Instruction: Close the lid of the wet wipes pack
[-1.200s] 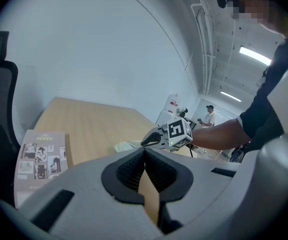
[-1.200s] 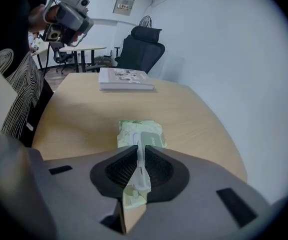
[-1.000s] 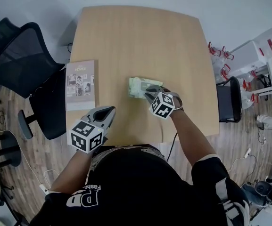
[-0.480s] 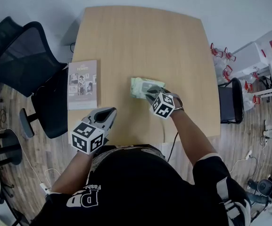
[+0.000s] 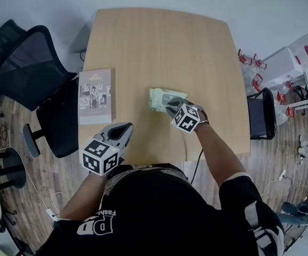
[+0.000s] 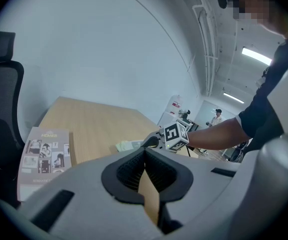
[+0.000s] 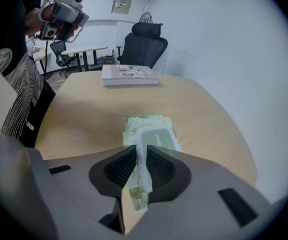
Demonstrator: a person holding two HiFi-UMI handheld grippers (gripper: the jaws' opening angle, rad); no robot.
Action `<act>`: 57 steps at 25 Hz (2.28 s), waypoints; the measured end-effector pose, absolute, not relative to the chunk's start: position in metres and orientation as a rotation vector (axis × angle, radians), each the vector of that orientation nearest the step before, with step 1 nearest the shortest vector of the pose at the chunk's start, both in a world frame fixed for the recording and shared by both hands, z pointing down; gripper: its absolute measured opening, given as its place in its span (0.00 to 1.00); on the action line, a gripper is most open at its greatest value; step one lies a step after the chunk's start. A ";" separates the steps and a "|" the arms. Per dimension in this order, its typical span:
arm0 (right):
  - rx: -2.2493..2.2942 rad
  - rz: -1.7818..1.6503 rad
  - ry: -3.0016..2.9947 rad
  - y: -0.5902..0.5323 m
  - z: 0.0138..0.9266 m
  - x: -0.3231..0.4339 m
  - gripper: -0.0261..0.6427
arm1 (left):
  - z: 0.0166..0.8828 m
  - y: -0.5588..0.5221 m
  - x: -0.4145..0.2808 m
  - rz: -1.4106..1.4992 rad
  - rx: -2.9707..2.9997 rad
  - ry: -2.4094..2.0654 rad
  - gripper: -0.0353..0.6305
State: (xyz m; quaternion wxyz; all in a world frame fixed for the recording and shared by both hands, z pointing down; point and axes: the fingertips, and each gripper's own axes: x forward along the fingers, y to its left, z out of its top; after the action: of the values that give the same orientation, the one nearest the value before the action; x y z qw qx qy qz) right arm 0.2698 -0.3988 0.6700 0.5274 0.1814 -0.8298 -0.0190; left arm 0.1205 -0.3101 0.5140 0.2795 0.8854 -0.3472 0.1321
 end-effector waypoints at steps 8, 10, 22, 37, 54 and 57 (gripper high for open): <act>0.577 -0.014 -1.952 -0.392 0.657 0.265 0.14 | 0.513 -0.300 0.105 0.370 2.411 -0.878 0.08; 0.639 0.003 -1.973 -0.385 0.648 0.260 0.12 | 0.514 -0.298 0.100 0.375 2.425 -0.854 0.08; 1.089 0.156 -2.118 -0.312 0.572 0.216 0.05 | 0.508 -0.277 0.088 0.400 2.564 -0.593 0.08; 1.515 0.797 -2.530 -0.207 0.489 0.177 0.05 | 0.496 -0.230 0.117 0.408 2.666 -0.339 0.08; 1.538 0.712 -2.530 -0.043 0.482 0.168 0.05 | 0.476 -0.084 0.143 0.430 2.689 -0.270 0.08; 1.543 0.672 -2.548 -0.022 0.482 0.161 0.05 | 0.475 -0.061 0.132 0.431 2.701 -0.298 0.08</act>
State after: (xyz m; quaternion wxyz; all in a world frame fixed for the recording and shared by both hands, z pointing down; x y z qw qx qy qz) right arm 0.1613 -0.0222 0.4822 0.0438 0.5049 -0.8336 0.2197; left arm 0.1322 -0.0608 0.4750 0.1940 0.9630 -0.1062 0.1538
